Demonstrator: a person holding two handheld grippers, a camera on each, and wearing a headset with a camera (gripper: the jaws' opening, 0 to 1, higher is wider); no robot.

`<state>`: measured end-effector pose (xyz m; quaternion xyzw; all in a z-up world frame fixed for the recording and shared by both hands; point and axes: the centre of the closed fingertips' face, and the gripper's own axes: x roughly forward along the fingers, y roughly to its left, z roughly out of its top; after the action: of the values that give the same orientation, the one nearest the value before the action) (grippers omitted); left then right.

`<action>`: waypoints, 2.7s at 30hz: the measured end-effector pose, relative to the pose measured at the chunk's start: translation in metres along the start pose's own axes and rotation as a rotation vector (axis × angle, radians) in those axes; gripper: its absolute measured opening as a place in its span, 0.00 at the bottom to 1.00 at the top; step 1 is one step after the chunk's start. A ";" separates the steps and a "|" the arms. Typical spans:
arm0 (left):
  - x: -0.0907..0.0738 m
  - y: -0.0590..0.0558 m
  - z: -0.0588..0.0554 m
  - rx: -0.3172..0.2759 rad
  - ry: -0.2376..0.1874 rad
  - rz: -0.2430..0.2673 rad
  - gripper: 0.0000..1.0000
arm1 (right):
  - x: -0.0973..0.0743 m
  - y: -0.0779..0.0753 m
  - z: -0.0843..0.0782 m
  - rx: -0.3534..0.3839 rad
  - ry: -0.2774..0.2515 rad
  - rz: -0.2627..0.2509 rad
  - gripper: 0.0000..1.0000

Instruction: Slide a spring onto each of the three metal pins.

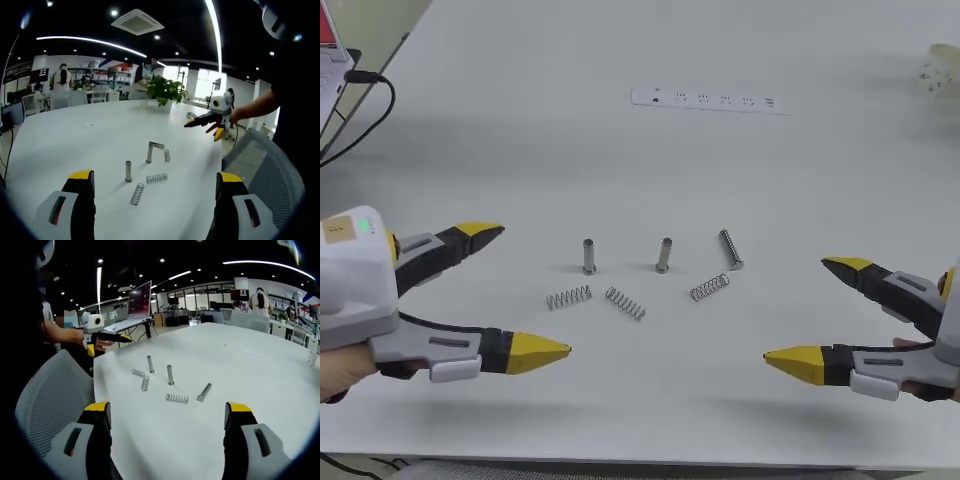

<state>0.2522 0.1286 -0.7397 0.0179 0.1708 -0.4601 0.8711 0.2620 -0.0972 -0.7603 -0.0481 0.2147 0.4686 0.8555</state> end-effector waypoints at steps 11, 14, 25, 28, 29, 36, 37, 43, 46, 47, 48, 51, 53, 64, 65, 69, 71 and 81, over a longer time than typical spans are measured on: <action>0.000 0.002 0.000 -0.002 -0.002 -0.001 0.99 | 0.003 0.001 0.004 0.000 0.001 0.007 0.95; 0.000 0.002 0.000 -0.001 -0.001 -0.002 0.99 | 0.004 0.000 0.006 -0.001 -0.001 0.008 0.94; 0.000 0.006 0.001 -0.006 -0.006 0.005 0.99 | 0.010 -0.010 0.016 0.003 0.013 0.006 0.89; -0.001 0.006 0.001 -0.008 -0.006 0.007 0.99 | 0.012 -0.013 0.018 0.003 0.021 0.003 0.87; -0.001 0.006 0.001 -0.008 -0.006 0.007 0.99 | 0.013 -0.013 0.019 0.000 0.023 0.004 0.87; 0.000 0.006 0.000 -0.012 -0.005 0.007 0.99 | 0.020 -0.019 0.023 -0.010 0.051 0.006 0.80; 0.000 0.006 0.000 -0.013 -0.005 0.006 0.99 | 0.021 -0.021 0.024 -0.012 0.053 0.005 0.79; 0.000 0.005 0.001 -0.012 -0.008 0.006 0.99 | 0.031 -0.032 0.031 -0.026 0.086 -0.004 0.74; 0.000 0.006 0.001 -0.012 -0.009 0.006 0.99 | 0.038 -0.038 0.033 -0.017 0.111 -0.008 0.70; 0.000 0.006 0.000 -0.012 -0.009 0.006 0.99 | 0.038 -0.039 0.033 -0.016 0.114 -0.010 0.70; -0.001 0.006 0.000 -0.014 -0.011 0.005 0.99 | 0.041 -0.042 0.032 -0.015 0.127 -0.016 0.70; -0.001 0.007 0.000 -0.013 -0.010 0.005 0.99 | 0.046 -0.045 0.032 0.004 0.142 -0.012 0.65; -0.001 0.008 0.000 -0.014 -0.010 0.006 0.99 | 0.050 -0.048 0.033 0.007 0.149 -0.018 0.65; -0.002 0.009 -0.004 -0.021 0.000 0.009 0.99 | 0.067 -0.070 0.034 0.048 0.195 -0.062 0.56; -0.003 0.010 -0.004 -0.020 -0.001 0.009 0.99 | 0.069 -0.071 0.034 0.057 0.203 -0.063 0.55; -0.003 0.011 -0.005 -0.021 -0.001 0.013 0.99 | 0.075 -0.078 0.032 0.068 0.229 -0.080 0.50; -0.003 0.011 -0.005 -0.022 0.001 0.014 0.99 | 0.078 -0.080 0.030 0.082 0.241 -0.081 0.46; -0.004 0.011 -0.004 -0.023 -0.001 0.018 0.99 | 0.096 -0.089 0.018 0.157 0.322 -0.098 0.35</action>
<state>0.2585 0.1387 -0.7436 0.0091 0.1757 -0.4501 0.8755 0.3862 -0.0665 -0.7942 -0.0657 0.3821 0.3944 0.8331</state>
